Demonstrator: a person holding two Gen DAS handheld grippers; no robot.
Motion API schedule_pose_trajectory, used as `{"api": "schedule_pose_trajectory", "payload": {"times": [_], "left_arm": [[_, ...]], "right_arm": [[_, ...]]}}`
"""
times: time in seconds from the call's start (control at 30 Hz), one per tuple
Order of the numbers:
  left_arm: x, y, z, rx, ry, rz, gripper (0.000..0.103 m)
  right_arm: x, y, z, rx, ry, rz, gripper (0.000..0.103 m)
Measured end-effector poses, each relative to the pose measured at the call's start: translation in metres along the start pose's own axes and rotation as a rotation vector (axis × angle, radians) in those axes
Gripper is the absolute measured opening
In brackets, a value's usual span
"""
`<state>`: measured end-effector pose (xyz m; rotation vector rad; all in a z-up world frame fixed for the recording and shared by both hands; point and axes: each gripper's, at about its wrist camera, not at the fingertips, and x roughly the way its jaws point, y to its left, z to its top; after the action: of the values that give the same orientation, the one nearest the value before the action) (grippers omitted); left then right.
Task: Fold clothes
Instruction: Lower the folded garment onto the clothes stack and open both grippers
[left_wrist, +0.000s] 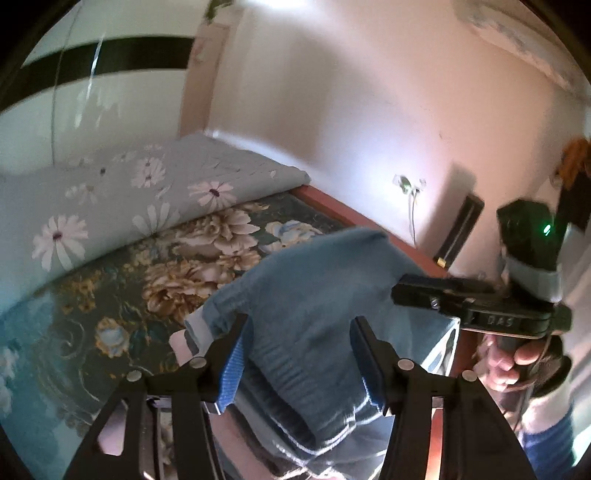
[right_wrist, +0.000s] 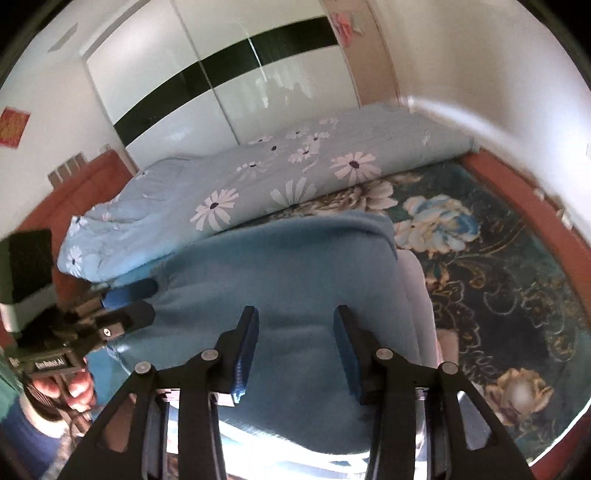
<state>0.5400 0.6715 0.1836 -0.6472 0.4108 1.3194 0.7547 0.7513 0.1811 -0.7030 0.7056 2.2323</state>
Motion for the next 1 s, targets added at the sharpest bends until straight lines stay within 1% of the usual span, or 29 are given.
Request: {"api": "schedule_pose_trajectory", "payload": {"times": [0.07,0.13,0.33,0.43,0.57,0.63,0.7,0.77,0.83,0.93,1.0], "left_arm": [[0.002,-0.008,-0.005,0.060,0.014,0.039,0.060],[0.002,-0.010,-0.008,0.079,0.005,0.051,0.060],[-0.020,-0.006,-0.014,0.018,-0.020,0.016,0.063],[-0.035,-0.004,-0.024,0.007,-0.052,0.012,0.064],[-0.048,-0.002,-0.041,0.002,-0.062,0.038,0.065],[-0.055,-0.001,-0.050,-0.005,-0.072,0.041,0.067],[-0.063,0.001,-0.059,-0.020,-0.087,0.036,0.071],[-0.071,0.003,-0.068,-0.034,-0.100,0.056,0.072],[-0.078,0.004,-0.074,-0.042,-0.107,0.086,0.073],[-0.090,0.002,-0.086,-0.039,-0.130,0.122,0.083],[-0.099,0.000,-0.095,-0.032,-0.152,0.131,0.084]], "right_arm": [[-0.007,0.005,-0.008,-0.019,-0.014,-0.010,0.044],[-0.011,0.007,-0.014,-0.016,-0.024,-0.018,0.044],[-0.024,0.018,-0.025,-0.018,-0.055,-0.047,0.044],[-0.037,0.027,-0.041,-0.018,-0.095,-0.039,0.044],[-0.046,0.039,-0.066,-0.013,-0.124,-0.061,0.044],[-0.051,0.047,-0.079,-0.011,-0.136,-0.057,0.044],[-0.056,0.056,-0.091,-0.023,-0.157,-0.078,0.044],[-0.061,0.066,-0.102,-0.029,-0.177,-0.101,0.044],[-0.063,0.076,-0.111,-0.026,-0.186,-0.107,0.044],[-0.061,0.087,-0.119,-0.012,-0.174,-0.123,0.044],[-0.057,0.093,-0.123,0.009,-0.152,-0.142,0.044]]}}
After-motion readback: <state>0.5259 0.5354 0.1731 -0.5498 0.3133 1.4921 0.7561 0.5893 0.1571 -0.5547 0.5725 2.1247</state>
